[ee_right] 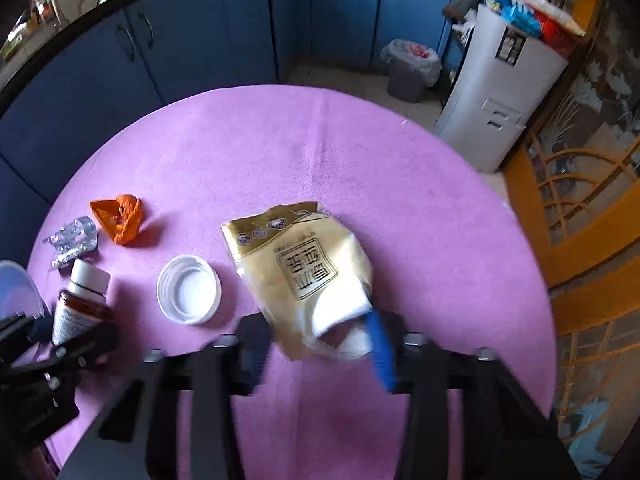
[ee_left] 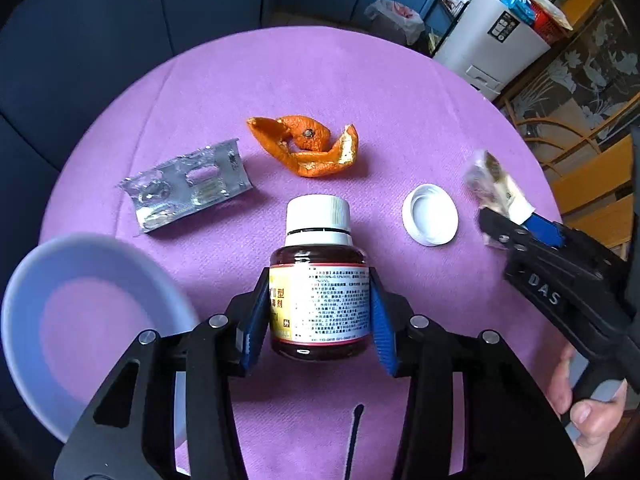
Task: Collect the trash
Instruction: 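Grasp the brown medicine bottle with the left gripper while the right gripper grasps the cream tissue pack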
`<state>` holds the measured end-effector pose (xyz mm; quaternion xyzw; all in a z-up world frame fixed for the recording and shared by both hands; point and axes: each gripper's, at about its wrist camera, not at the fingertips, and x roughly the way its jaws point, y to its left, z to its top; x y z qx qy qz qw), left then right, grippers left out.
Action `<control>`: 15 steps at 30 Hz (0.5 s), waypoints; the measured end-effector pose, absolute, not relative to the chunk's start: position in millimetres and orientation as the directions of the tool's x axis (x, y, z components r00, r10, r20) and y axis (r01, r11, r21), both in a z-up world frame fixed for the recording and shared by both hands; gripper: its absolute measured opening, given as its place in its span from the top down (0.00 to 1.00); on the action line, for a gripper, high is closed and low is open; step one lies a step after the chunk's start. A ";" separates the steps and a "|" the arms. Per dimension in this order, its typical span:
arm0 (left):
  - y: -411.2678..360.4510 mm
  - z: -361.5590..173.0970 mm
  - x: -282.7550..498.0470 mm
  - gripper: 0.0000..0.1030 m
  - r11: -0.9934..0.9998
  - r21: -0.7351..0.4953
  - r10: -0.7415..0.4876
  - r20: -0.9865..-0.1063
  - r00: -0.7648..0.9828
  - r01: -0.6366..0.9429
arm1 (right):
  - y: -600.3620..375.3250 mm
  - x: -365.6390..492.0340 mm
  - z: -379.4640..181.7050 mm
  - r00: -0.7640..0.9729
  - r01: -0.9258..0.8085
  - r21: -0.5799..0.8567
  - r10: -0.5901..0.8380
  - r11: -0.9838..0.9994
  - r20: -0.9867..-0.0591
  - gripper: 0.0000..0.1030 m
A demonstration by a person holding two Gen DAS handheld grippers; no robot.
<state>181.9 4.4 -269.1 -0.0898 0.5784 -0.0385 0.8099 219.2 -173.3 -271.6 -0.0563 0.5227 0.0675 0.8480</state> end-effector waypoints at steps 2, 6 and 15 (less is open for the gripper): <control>5.3 -267.2 178.8 0.55 0.979 -0.198 -0.175 -0.927 0.332 -0.039 | -172.4 212.7 -267.6 0.462 -0.178 -0.038 0.049 0.983 -0.885 0.68; 5.6 -258.1 174.0 0.55 0.977 -0.210 -0.186 -0.914 0.359 -0.028 | -173.5 196.5 -258.0 0.484 -0.183 -0.041 0.053 0.982 -0.874 0.68; -3.3 -230.0 155.9 0.55 0.976 -0.216 -0.205 -0.886 0.417 0.021 | -187.1 171.4 -229.8 0.529 -0.172 -0.008 0.086 0.985 -0.844 0.68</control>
